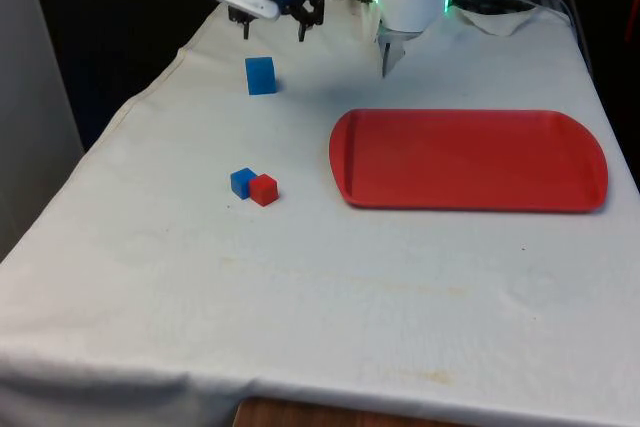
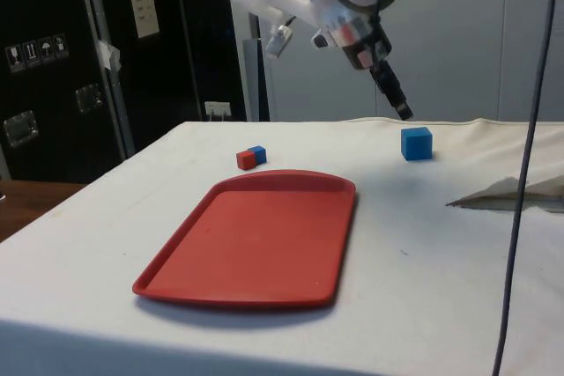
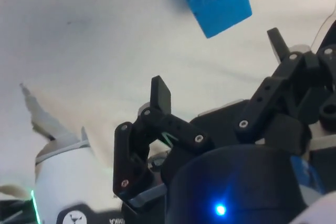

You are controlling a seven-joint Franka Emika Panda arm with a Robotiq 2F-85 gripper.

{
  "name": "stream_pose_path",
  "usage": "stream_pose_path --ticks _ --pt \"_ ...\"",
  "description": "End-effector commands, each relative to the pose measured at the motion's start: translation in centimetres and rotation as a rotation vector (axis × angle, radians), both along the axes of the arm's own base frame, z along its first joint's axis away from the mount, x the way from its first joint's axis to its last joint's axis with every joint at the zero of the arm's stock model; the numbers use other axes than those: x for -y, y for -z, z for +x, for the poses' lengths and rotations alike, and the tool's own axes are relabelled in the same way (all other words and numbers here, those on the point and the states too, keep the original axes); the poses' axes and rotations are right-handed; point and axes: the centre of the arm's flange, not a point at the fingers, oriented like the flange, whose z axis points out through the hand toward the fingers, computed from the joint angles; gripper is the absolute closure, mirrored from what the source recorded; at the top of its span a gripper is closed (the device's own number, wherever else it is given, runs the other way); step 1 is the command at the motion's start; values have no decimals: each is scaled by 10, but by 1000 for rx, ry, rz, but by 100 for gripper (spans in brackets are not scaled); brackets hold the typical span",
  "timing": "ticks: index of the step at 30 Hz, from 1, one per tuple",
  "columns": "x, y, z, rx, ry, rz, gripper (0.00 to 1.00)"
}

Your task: Pick up the largest block and place it onto the tray.

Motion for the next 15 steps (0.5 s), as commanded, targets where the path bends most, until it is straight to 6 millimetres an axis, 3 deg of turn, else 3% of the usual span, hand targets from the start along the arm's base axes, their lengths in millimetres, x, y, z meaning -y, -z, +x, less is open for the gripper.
stream_pose_path --ticks 1,15 --pt "3 4 -2 3 -5 5 0" --pt "26 40 -13 -21 -31 -12 0"
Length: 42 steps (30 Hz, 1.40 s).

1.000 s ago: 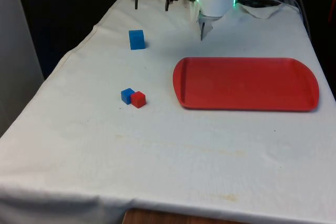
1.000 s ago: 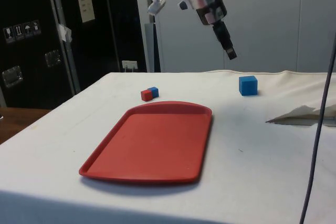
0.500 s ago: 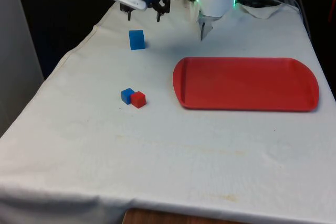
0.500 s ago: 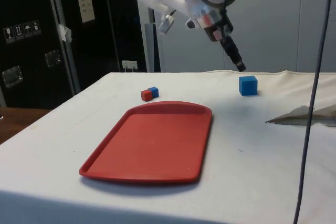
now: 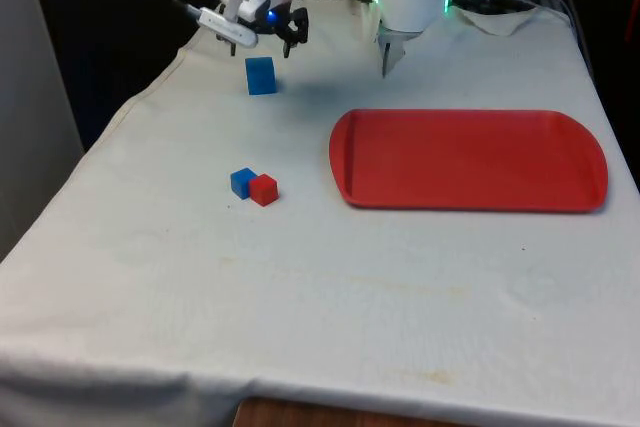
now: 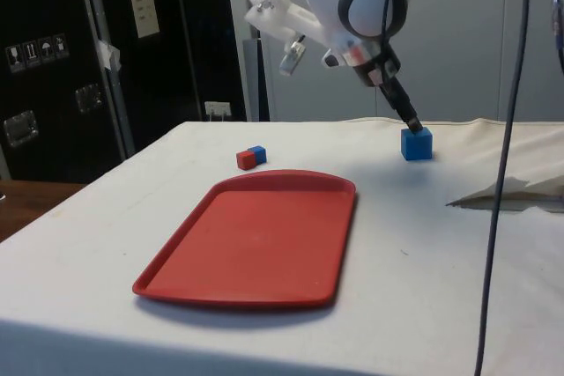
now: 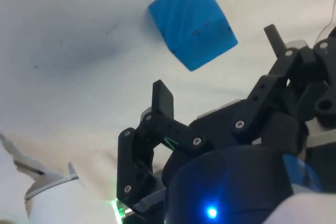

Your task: Pick up the largest block and place it onto the tray.

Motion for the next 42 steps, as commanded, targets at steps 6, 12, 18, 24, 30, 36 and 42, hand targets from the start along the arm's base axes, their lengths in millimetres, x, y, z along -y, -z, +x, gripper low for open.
stream_pose_path --ticks 6,12,18,24,30,36,42 --pt "6 13 -5 2 -6 9 0" --pt "10 28 -6 5 -8 24 0" --pt "13 35 -6 8 -8 36 0" --pt "13 35 -6 9 -9 40 51" --pt "14 35 -6 8 -7 41 100" --pt "14 35 -6 8 -7 41 99" --pt "17 21 0 12 -5 34 99"
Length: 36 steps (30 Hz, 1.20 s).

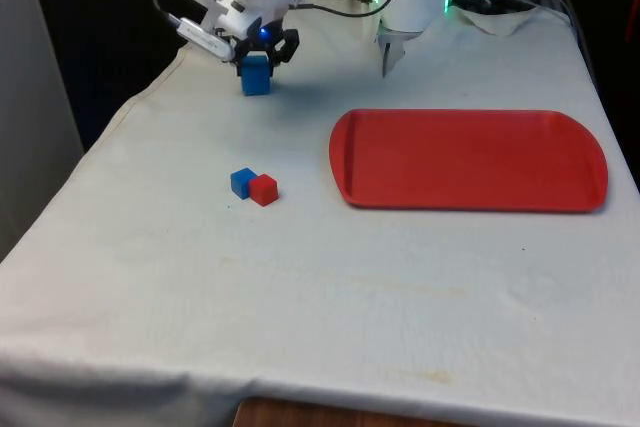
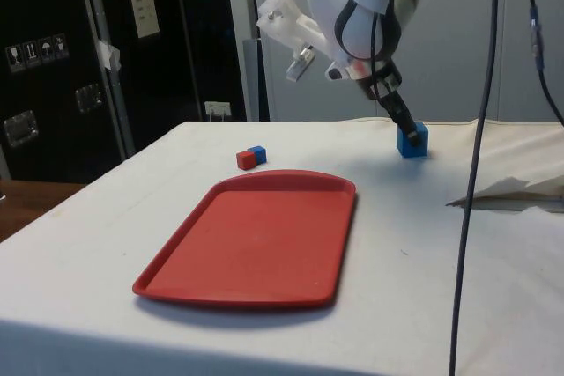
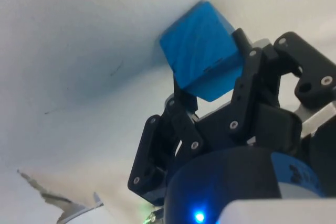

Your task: Pick up the largest block and place it onto the tray.

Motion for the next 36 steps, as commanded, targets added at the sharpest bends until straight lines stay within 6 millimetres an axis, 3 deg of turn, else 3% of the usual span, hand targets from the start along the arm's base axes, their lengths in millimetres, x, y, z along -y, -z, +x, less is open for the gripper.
stream_pose_path --ticks 1,7,8,16,17,23,25,36 --pt "1 -9 2 -1 -1 0 99" --pt "0 -28 14 6 3 6 99" --pt "-1 -23 12 8 5 17 99" --pt "-4 -56 32 19 5 22 99" --pt "-4 -51 29 19 7 31 99" --pt "-12 -78 47 23 5 36 99" --pt "-11 -78 46 25 6 45 99" --pt "-32 -119 71 32 6 57 99"
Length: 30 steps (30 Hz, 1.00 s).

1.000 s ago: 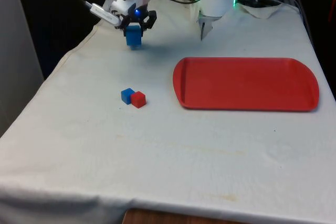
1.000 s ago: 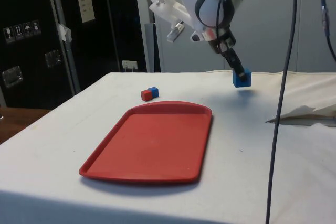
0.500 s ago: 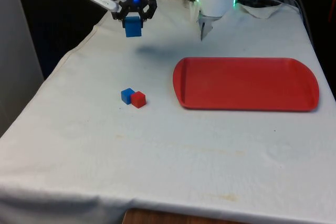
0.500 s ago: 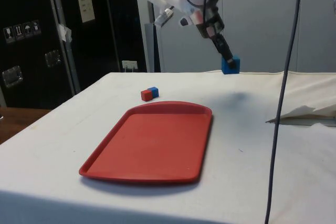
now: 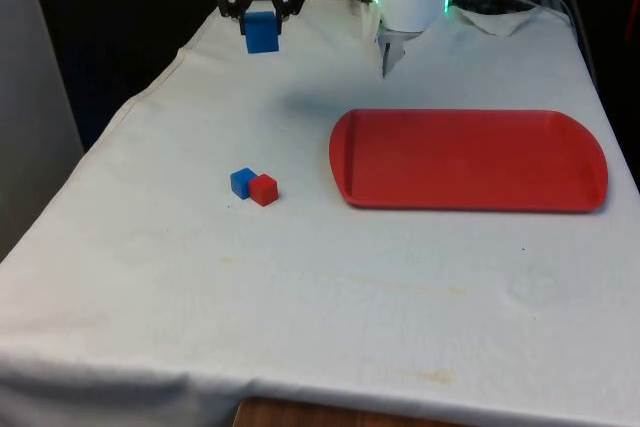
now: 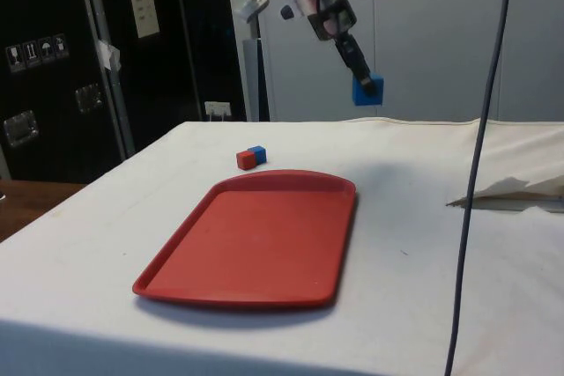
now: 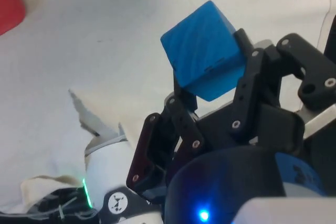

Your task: Pick up the largest block and place it onto the tray.

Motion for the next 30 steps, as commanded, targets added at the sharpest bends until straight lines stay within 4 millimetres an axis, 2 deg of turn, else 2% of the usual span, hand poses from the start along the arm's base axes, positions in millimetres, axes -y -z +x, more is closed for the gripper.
stream_pose_path --ticks 1,6,7,9,16,17,30 --pt "-4 -4 3 1 -2 -5 99" --pt "-13 -16 11 17 -2 1 99" --pt "-11 -13 11 14 -5 2 99" --pt "-20 -24 17 28 -4 2 99" --pt "-36 -41 31 55 -9 3 99" --pt "-33 -37 29 51 -11 3 99" --pt "-64 -55 54 123 -16 31 99"
